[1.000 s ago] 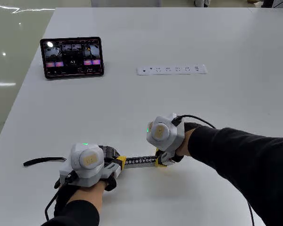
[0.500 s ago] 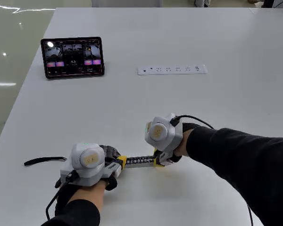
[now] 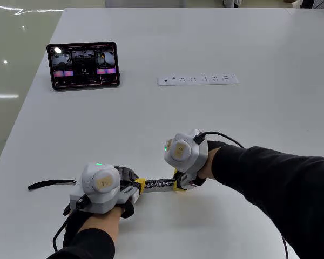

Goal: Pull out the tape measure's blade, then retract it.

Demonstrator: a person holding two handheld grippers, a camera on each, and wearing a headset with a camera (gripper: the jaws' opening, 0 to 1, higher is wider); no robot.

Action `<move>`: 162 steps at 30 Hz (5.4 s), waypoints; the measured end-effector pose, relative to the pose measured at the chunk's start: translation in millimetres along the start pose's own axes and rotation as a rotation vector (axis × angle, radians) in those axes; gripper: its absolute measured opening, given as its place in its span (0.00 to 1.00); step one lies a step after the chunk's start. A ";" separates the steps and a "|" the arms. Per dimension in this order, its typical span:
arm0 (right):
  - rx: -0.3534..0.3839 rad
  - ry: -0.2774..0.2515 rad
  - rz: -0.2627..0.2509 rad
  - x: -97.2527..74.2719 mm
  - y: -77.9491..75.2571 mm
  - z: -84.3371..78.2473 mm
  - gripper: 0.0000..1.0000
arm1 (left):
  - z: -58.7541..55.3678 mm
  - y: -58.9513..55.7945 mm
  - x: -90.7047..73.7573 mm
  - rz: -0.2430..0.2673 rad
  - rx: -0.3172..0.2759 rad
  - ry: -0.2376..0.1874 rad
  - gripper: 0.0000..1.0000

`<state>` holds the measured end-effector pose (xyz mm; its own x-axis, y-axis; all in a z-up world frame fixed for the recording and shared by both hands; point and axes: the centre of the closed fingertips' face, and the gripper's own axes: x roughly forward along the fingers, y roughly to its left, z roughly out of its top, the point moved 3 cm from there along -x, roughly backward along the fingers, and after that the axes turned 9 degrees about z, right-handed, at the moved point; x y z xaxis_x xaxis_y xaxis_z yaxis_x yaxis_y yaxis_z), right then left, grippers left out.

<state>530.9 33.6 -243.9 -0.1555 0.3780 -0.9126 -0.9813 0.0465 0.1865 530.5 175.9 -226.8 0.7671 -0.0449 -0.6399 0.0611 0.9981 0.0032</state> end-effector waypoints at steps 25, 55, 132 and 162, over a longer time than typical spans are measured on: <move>-0.015 -0.037 0.005 5.3 -1.1 11.9 0.09 | 0.8 1.2 0.9 -0.021 -0.012 0.005 0.63; -0.022 -0.098 0.012 13.0 0.9 26.8 0.09 | -0.3 0.6 -0.7 -0.052 -0.031 0.022 0.62; -0.064 -0.172 0.020 27.7 6.0 66.3 0.10 | 1.7 1.0 -1.9 -0.067 -0.057 0.028 0.62; -0.073 -0.167 -0.017 30.8 6.6 68.8 0.12 | 0.9 2.2 -1.3 -0.069 -0.049 0.025 0.64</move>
<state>527.4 109.2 -245.8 -0.1243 0.5264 -0.8411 -0.9901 -0.0108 0.1396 530.2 178.2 -225.3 0.7461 -0.1134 -0.6561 0.0815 0.9935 -0.0789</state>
